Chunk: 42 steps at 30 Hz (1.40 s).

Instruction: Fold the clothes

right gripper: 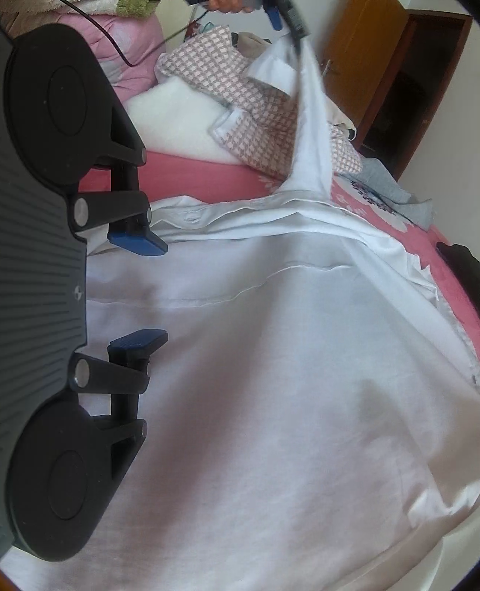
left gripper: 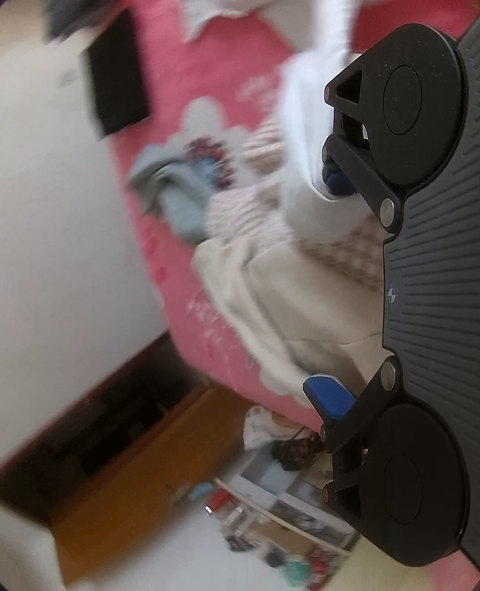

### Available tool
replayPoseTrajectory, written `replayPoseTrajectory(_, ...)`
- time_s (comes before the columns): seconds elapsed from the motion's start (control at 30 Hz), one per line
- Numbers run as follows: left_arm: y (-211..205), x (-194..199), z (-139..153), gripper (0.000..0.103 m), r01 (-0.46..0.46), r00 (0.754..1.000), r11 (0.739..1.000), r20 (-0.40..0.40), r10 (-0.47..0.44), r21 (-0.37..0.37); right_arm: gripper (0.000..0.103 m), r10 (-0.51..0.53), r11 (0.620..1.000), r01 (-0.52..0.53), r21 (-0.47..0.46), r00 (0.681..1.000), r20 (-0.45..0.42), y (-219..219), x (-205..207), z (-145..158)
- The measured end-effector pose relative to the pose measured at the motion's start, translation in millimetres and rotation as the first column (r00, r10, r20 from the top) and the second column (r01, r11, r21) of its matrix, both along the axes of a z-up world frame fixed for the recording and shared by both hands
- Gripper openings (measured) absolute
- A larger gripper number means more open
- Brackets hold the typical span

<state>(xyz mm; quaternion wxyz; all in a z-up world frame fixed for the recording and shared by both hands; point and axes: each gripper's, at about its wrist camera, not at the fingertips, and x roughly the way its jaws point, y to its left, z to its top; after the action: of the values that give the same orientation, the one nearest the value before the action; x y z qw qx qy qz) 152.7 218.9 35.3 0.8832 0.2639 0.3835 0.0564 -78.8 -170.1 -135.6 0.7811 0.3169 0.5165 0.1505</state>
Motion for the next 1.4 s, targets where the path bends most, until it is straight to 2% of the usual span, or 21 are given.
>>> replayPoseTrajectory(0.03,3.4,-2.7,0.0,0.097,0.015,0.999,1.0,-0.038,-0.016,-0.003,0.049,-0.002,1.0,0.002,0.003,1.0,0.003,0.2,0.2,1.0)
replayPoseTrajectory(0.07,9.2,-7.4,3.6,0.097,0.022,0.997,0.999,-0.08,-0.025,-0.037,0.049,-0.003,1.0,0.003,0.007,1.0,0.004,-0.1,0.5,1.5)
replayPoseTrajectory(0.17,28.1,-32.1,14.3,0.097,0.043,0.977,0.984,-0.2,-0.077,-0.171,0.053,-0.005,1.0,0.005,0.018,1.0,0.006,-1.4,1.5,2.3)
replayPoseTrajectory(0.27,42.4,-63.8,22.5,0.097,0.059,0.959,0.953,-0.248,-0.136,-0.296,0.055,0.001,1.0,-0.001,0.029,1.0,0.002,-0.9,2.8,2.1)
replayPoseTrajectory(0.33,52.0,-80.2,30.0,0.097,0.04,0.962,0.923,-0.234,-0.139,-0.383,0.057,0.01,0.999,-0.01,0.035,1.0,-0.003,0.2,3.9,1.4)
replayPoseTrajectory(0.4,64.5,-90.2,36.7,0.097,0.011,0.966,0.87,-0.218,-0.135,-0.492,0.057,0.019,0.999,-0.018,0.042,1.0,-0.007,1.4,5.0,0.7)
replayPoseTrajectory(0.5,83.1,-84.4,37.0,0.098,-0.04,0.967,0.748,-0.213,-0.137,-0.663,0.058,0.027,0.998,-0.027,0.05,1.0,-0.014,2.2,6.2,-0.2)
replayPoseTrajectory(0.53,88.1,-82.4,37.6,0.098,-0.054,0.97,0.718,-0.207,-0.127,-0.694,0.058,0.025,0.998,-0.025,0.051,1.0,-0.016,1.4,6.3,-0.3)
replayPoseTrajectory(0.7,100.1,-85.4,41.5,0.098,-0.075,0.992,0.618,-0.123,-0.035,-0.782,0.058,0.007,0.998,-0.006,0.057,1.0,-0.017,-2.7,7.5,0.3)
replayPoseTrajectory(0.8,88.4,-94.1,44.4,0.098,-0.008,0.995,0.581,-0.062,-0.073,-0.814,0.058,0.008,0.998,-0.008,0.064,1.0,-0.011,-4.3,7.8,0.2)
replayPoseTrajectory(0.9,69.9,-110.5,47.0,0.103,0.1,0.991,0.545,0.036,-0.128,-0.833,0.058,0.018,0.997,-0.018,0.072,1.0,-0.007,-4.4,8.1,-0.9)
replayPoseTrajectory(0.97,59.5,-121.2,44.7,0.103,0.152,0.985,0.508,0.087,-0.15,-0.848,0.058,0.027,0.996,-0.027,0.081,1.0,-0.003,-4.2,8.5,-1.6)
replayPoseTrajectory(1.13,50.3,-145.2,37.3,0.103,0.17,0.984,0.416,0.133,-0.117,-0.893,0.059,0.072,0.993,-0.072,0.091,0.997,0.004,1.9,10.1,-1.6)
replayPoseTrajectory(1.2,50.7,-155.3,33.9,0.103,0.144,0.989,0.398,0.12,-0.085,-0.906,0.059,0.117,0.99,-0.118,0.076,0.993,0.023,7.5,8.9,0.4)
replayPoseTrajectory(1.33,48.2,-175.8,25.5,0.103,0.099,0.995,0.413,0.083,-0.055,-0.905,0.059,0.176,0.981,-0.179,0.07,0.983,0.045,19.6,4.9,2.3)
replayPoseTrajectory(1.4,44.3,-185.2,19.1,0.103,0.123,0.992,0.409,0.097,-0.084,-0.904,0.059,0.156,0.984,-0.159,0.082,0.987,0.034,21.8,-0.6,5.2)
